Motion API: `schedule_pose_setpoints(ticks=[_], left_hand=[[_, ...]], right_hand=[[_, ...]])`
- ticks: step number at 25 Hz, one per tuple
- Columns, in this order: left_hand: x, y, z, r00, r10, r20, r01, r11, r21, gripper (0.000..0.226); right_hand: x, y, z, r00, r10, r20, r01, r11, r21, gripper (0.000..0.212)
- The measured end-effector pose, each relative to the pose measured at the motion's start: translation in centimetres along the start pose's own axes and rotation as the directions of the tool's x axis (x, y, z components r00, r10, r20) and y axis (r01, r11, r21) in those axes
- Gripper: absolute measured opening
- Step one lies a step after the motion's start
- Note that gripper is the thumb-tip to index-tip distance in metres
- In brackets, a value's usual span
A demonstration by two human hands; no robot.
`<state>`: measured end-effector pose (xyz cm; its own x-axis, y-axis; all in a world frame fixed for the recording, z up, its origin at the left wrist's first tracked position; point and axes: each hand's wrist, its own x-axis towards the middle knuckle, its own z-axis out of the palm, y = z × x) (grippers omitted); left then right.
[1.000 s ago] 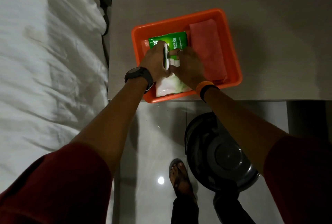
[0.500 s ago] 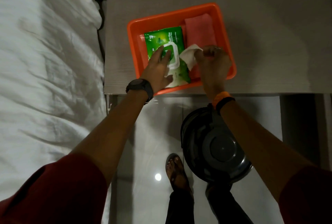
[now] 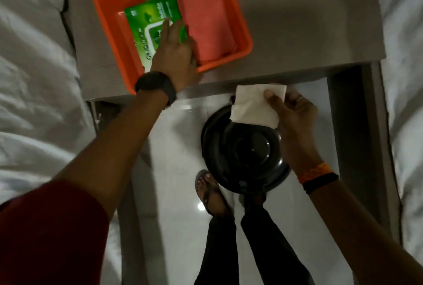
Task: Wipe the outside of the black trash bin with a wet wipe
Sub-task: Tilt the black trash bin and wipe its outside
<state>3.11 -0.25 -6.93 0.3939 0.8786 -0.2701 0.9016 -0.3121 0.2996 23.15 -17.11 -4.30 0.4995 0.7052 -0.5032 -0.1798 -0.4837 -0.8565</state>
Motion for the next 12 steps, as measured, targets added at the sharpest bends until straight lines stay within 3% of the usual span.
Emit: schedule_pose_setpoints(ticks=[2,4,5,7,10,12], left_hand=[[-3.0,4.5,1.9,0.956,0.225,-0.187,-0.25,0.96,-0.123,0.045],[-5.1,8.7,5.1,0.901,0.388,-0.193,-0.424,0.882,-0.205,0.036],[-5.4,10.5,7.0,0.889,0.447,-0.094,-0.456,0.857,-0.241,0.031],[-4.6,13.8,11.1,0.827,0.512,0.231,-0.46,0.853,-0.247,0.035],[-2.4,17.8,16.8,0.616,0.534,0.58,-0.635,0.772,-0.036,0.07],[-1.2,20.3,19.2,0.518,0.518,0.681,-0.708,0.706,0.001,0.085]], right_hand=[[-0.9,1.4,-3.8,0.998,0.044,-0.034,-0.043,0.999,0.012,0.017],[-1.0,2.7,-7.6,0.989,0.091,-0.115,-0.084,0.995,0.06,0.005],[-0.8,3.4,-9.2,0.982,0.1,-0.161,-0.091,0.994,0.063,0.006],[-0.2,4.9,-12.2,0.96,0.105,-0.26,-0.1,0.994,0.033,0.007],[1.1,7.9,-15.3,0.934,0.078,-0.349,-0.1,0.994,-0.045,0.021],[1.8,9.9,-16.4,0.916,0.101,-0.389,-0.133,0.99,-0.055,0.016]])
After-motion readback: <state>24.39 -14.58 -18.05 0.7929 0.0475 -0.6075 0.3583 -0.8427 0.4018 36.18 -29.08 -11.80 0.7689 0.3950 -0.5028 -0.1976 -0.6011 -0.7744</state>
